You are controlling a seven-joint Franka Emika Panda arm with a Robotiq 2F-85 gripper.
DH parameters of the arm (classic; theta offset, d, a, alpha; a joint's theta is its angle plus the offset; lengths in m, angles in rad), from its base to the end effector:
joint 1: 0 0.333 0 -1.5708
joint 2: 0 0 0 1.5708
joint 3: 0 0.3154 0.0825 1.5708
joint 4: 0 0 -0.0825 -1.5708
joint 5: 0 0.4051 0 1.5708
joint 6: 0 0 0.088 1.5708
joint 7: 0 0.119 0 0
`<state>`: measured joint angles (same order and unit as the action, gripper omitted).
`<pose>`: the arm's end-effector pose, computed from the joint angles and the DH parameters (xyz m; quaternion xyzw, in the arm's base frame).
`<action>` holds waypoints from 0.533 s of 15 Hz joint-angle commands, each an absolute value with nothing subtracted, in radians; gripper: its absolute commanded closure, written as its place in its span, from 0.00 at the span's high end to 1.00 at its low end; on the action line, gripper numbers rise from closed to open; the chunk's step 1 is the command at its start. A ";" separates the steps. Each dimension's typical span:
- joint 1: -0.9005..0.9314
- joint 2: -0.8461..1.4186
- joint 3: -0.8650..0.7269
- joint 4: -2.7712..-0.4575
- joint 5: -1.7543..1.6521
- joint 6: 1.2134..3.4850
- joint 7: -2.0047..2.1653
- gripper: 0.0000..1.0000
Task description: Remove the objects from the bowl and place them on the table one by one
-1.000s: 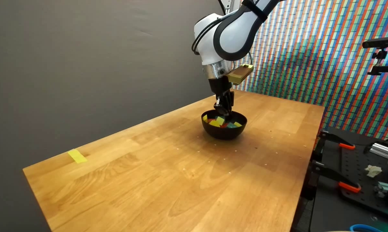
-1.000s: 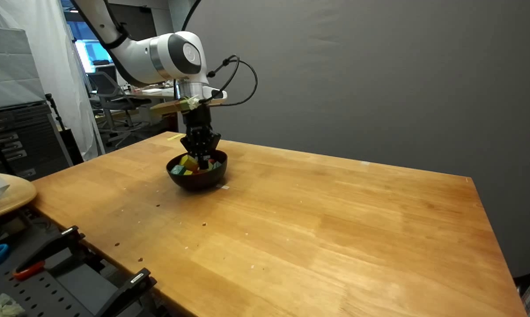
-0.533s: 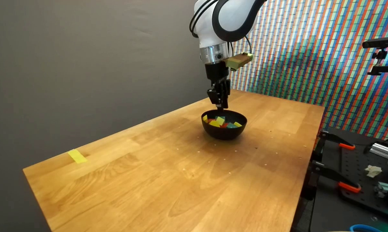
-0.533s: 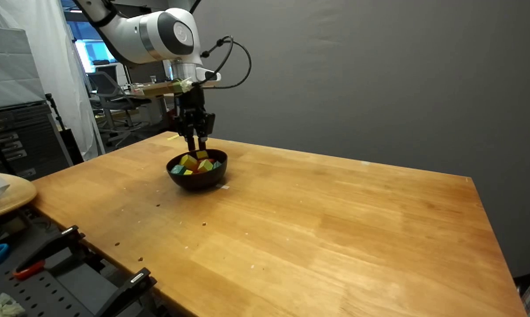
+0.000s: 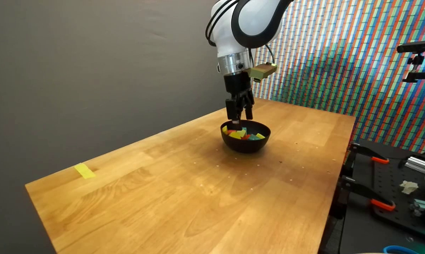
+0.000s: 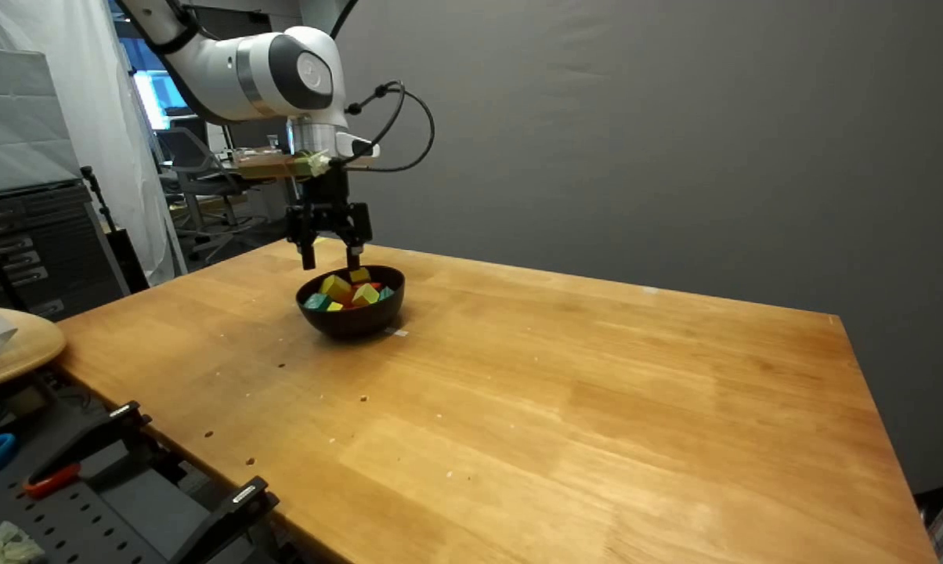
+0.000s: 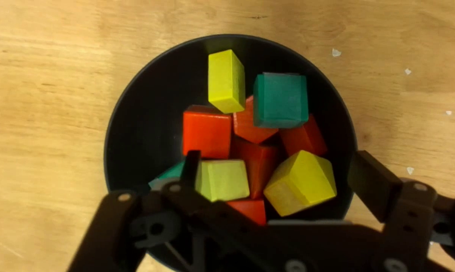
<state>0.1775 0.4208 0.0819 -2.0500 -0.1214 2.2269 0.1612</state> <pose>0.5594 0.1442 0.1852 0.9883 0.0897 -0.1120 0.0507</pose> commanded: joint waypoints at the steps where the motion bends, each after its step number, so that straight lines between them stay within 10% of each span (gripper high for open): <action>1: 0.165 0.452 0.094 -2.044 -0.091 2.213 0.114 1.00; 8: 0.179 0.475 0.074 -2.072 -0.127 2.198 0.128 0.94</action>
